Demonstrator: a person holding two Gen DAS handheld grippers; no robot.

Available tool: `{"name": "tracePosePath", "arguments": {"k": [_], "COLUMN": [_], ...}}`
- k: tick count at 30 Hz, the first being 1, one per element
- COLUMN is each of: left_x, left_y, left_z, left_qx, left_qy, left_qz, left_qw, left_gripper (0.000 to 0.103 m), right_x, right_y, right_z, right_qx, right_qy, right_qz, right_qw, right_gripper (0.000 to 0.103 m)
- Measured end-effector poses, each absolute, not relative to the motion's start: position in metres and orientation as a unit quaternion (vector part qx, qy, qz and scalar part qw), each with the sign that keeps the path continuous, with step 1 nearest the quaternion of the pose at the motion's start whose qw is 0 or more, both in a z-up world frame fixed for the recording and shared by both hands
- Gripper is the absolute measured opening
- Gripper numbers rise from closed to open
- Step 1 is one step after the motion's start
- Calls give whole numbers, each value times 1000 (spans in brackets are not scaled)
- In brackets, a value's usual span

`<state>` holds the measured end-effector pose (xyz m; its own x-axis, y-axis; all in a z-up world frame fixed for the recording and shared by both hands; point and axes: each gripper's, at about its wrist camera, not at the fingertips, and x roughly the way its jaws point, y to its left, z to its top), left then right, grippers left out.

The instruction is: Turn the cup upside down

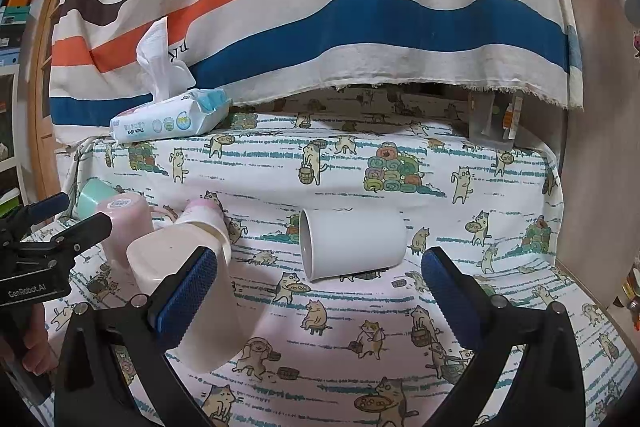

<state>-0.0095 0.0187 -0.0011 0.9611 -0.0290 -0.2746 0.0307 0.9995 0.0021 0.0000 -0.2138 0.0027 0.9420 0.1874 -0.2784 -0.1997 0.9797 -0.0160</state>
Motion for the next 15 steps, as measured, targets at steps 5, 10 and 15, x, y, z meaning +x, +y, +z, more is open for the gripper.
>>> {"name": "tracePosePath", "arguments": {"k": [5,10,15], "left_x": [-9,-9,-8], "left_y": [19,20,20], "left_z": [-1,-1,-2], "left_qx": [3,3,3], "left_qy": [139,141,142], "left_qz": [-15,-13,-13], "left_qw": [990,990,990], "left_gripper": [103,103,103], "right_x": [0,0,0], "right_y": [-214,-214,-213], "right_z": [3,3,3], "right_qx": [-22,-22,-23], "right_qy": [139,139,139], "right_qz": [98,98,98], "right_qw": [985,985,985], "right_gripper": [103,103,103]}}
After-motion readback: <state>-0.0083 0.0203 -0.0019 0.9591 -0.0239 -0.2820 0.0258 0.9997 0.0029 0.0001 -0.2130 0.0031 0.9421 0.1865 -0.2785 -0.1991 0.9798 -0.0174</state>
